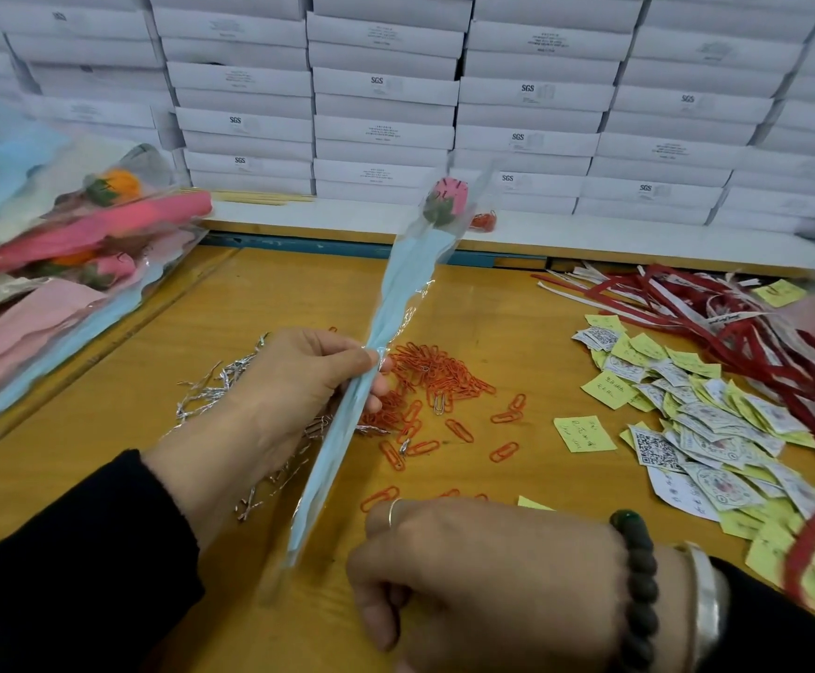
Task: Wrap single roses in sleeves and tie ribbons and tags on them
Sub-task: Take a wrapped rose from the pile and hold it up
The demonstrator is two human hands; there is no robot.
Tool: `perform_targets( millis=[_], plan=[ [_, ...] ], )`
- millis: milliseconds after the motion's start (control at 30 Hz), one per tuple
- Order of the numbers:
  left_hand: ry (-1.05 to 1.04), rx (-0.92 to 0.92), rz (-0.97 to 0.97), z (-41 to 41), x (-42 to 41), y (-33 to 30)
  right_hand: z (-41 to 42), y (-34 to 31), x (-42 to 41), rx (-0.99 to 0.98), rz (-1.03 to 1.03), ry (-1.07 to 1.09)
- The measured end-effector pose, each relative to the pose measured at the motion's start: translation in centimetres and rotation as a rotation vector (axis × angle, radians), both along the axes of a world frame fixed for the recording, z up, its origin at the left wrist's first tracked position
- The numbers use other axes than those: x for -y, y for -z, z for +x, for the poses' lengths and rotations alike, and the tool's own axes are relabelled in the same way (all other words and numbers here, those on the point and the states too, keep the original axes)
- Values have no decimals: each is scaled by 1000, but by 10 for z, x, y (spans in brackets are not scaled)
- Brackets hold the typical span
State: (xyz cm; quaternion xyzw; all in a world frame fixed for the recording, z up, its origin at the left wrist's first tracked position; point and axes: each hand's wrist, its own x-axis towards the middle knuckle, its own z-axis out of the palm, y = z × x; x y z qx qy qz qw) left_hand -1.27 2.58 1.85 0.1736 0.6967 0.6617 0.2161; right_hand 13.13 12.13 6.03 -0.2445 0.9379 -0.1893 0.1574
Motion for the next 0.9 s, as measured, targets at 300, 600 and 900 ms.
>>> perform_targets(
  millis=[300,600,900],
  plan=[
    [-18,33,36,2,-1,-2,-12,14,-9,110,-38,159],
    [4,84,113,15,-10,-2,-34,28,-55,-311,-1032,774],
    [45,127,165,23,-19,1,-61,49,-46,-462,-914,933]
  ],
)
